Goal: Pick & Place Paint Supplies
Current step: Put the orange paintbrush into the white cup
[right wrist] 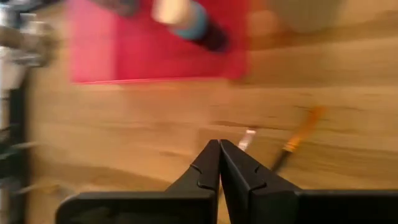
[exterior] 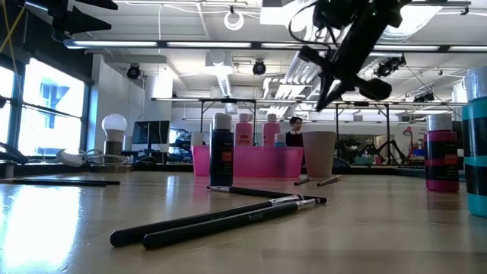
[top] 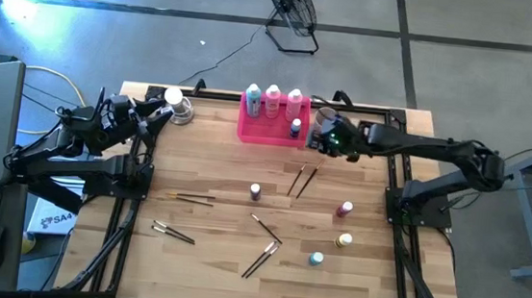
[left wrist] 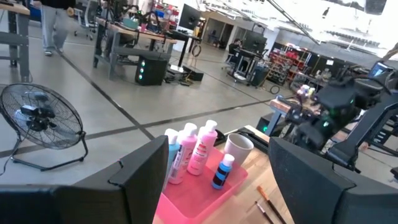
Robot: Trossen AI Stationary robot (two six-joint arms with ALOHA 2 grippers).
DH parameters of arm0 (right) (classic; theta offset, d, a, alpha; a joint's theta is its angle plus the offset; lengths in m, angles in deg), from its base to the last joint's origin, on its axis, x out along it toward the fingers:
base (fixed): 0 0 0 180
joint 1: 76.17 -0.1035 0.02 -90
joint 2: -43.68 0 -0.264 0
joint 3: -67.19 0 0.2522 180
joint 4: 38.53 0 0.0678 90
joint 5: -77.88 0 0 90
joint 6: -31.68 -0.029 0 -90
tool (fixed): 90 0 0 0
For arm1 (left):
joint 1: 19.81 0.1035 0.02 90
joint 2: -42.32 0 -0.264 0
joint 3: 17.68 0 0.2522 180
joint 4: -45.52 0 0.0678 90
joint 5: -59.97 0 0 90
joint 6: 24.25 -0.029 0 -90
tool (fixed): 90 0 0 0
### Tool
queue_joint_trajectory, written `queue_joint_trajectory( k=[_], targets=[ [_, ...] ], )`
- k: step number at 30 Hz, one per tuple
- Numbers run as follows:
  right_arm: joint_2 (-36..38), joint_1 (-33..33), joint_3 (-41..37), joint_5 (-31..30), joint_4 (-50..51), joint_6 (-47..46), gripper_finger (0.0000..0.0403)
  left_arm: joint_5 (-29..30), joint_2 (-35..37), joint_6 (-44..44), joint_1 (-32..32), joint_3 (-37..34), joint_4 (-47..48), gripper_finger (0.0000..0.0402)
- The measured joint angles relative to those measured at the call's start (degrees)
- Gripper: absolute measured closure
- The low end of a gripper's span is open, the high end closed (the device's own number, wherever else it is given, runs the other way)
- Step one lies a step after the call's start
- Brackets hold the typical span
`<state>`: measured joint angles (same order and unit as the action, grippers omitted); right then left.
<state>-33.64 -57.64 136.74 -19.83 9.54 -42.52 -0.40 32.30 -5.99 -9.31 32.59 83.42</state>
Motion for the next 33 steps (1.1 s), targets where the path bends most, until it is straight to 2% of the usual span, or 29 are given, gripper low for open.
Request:
queue_joint_trajectory(
  k=[7, 13, 22, 30, 33],
  targets=[
    [-4.3, 0.0, 0.0, -0.6, 7.4, -1.2, 0.04, 0.0, 0.0, 0.0, 0.0, 0.0, 0.0, 0.013],
    [-8.7, 0.0, 0.0, -1.7, 6.4, 1.6, 0.0399, -0.3, 0.0, 0.0, 0.0, 0.0, 0.2, 0.013],
    [-14.7, 0.3, 0.0, 0.5, 5.9, 3.8, 0.0399, -0.5, 0.0, 0.0, 0.0, 0.0, 2.0, 0.013],
    [-15.8, 1.3, 0.0, 0.3, 5.7, 3.9, 0.0399, -0.5, 0.0, 0.0, 0.0, 0.0, 2.2, 0.013],
    [-15.8, 2.3, 0.0, 2.4, 5.6, 5.0, 0.0399, -0.5, 0.0, 0.0, 0.0, 0.0, 2.2, 0.013]
  ],
)
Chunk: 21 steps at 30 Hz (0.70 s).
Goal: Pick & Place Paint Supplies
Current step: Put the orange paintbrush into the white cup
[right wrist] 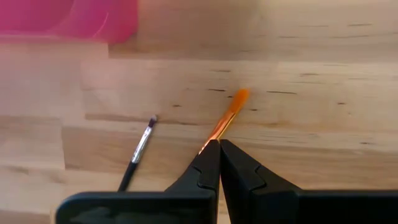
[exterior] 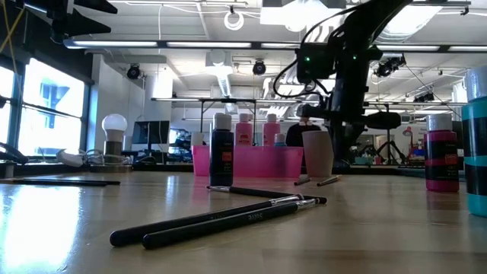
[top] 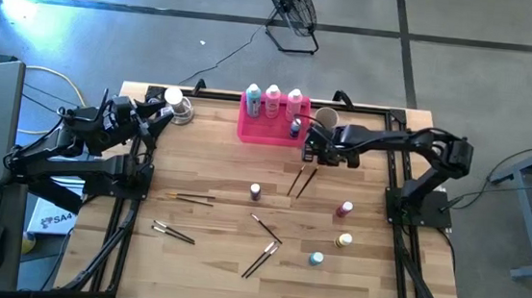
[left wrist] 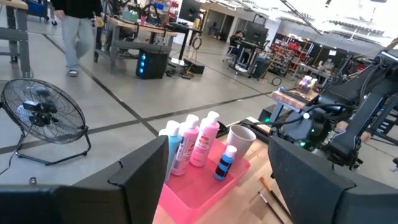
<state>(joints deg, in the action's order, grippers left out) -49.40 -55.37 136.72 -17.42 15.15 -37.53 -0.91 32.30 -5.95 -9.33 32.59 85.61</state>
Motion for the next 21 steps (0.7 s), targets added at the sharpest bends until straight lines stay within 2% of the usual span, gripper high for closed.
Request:
queue_joint_trajectory(
  k=[10, 21],
  targets=[
    [0.0, 0.7, 0.0, 1.3, -0.9, 7.7, 0.0399, 1.4, 0.0, 0.0, 0.0, 0.0, 0.0, 0.013],
    [0.0, 0.6, 0.0, 4.1, -4.2, 11.9, 0.0399, 1.5, 0.0, 0.0, 0.0, 0.0, 0.0, 0.013]
  ],
)
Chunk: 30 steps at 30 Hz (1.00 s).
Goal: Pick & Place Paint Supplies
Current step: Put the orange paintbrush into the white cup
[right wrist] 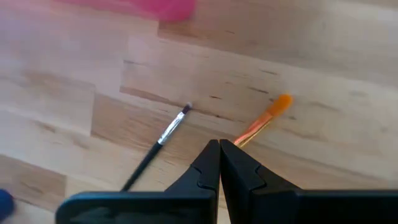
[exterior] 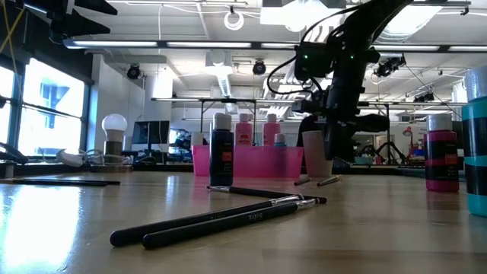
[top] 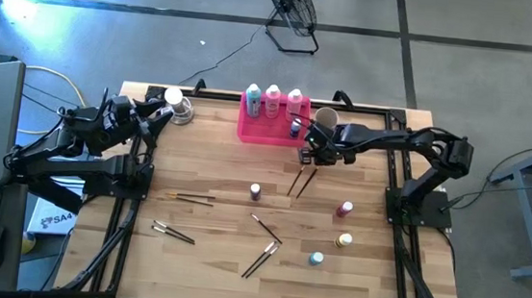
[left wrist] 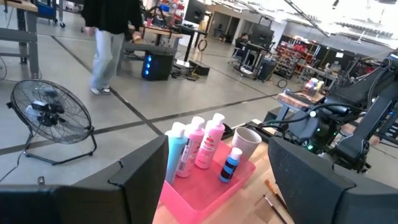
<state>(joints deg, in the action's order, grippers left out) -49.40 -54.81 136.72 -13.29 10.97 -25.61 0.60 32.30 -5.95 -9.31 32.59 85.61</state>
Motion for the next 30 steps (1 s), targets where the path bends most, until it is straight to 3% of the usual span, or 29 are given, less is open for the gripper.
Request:
queue_joint_trajectory(
  k=[3, 9, 16, 19, 25, 30],
  targets=[
    [0.0, 0.0, 0.0, -0.1, -0.2, 5.9, 0.0399, 0.0, 0.0, 0.0, 0.0, 0.0, 0.0, 0.013],
    [0.0, 0.0, 0.0, 1.5, -0.8, 6.0, 0.0399, 0.0, 0.0, 0.0, 0.0, 0.0, 0.0, 0.013],
    [0.0, 0.0, 0.0, -1.1, 0.9, -4.2, 0.0395, 0.0, 0.0, 0.0, 0.0, 0.0, 0.0, 0.013],
    [0.0, -0.1, 0.0, -3.0, 2.0, -4.7, 0.0384, 0.0, 0.0, 0.0, 0.0, 0.0, 0.0, 0.013],
    [0.0, -0.3, 0.0, 0.8, 2.2, -4.6, 0.0358, 0.0, 0.0, 0.0, 0.0, 0.0, 0.0, 0.013],
    [0.0, -1.0, 0.0, -4.2, 2.2, -6.0, 0.0322, 0.0, 0.0, 0.0, 0.0, 0.0, 0.6, 0.013]
  ],
)
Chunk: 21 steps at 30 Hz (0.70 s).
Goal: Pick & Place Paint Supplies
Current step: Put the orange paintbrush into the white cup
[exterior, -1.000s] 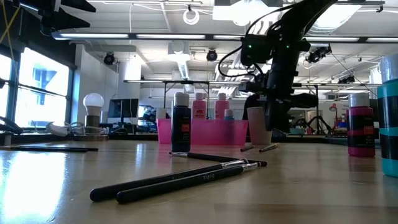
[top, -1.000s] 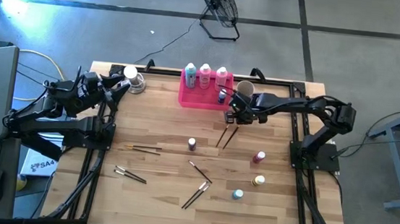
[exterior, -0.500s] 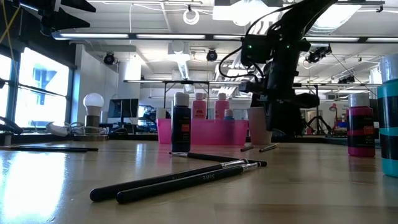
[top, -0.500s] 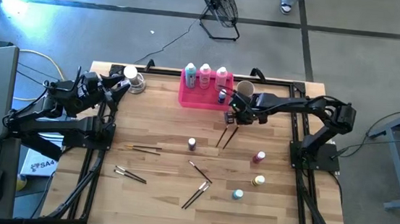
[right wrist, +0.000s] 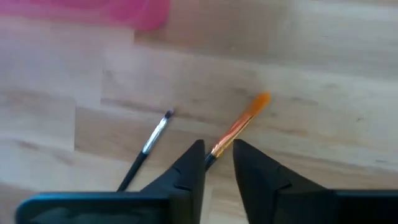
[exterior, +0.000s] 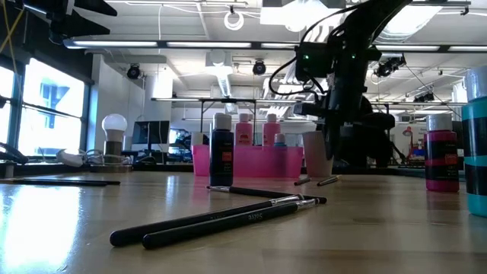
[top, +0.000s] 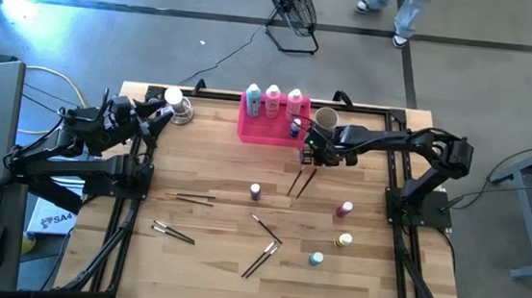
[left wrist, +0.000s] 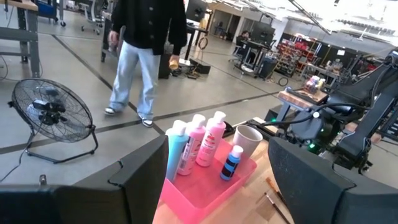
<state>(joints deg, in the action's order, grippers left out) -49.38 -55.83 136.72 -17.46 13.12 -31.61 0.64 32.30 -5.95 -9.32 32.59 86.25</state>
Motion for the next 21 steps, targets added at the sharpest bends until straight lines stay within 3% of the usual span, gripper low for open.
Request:
queue_joint_trajectory(
  k=[6, 10, 21],
  targets=[
    [0.0, 0.2, 0.0, -0.6, 0.1, -6.7, 0.025, 0.0, 0.0, 0.0, 0.0, 0.0, 0.2, 0.013],
    [-0.2, 1.0, 0.0, -0.6, 0.0, -11.7, 0.0223, 0.0, 0.0, 0.0, 0.0, 0.0, 0.2, 0.013],
    [-3.4, 1.9, -2.2, -3.3, -4.3, -15.2, 0.0254, 0.0, 0.0, 0.0, 0.0, 0.0, 0.2, 0.013]
  ],
)
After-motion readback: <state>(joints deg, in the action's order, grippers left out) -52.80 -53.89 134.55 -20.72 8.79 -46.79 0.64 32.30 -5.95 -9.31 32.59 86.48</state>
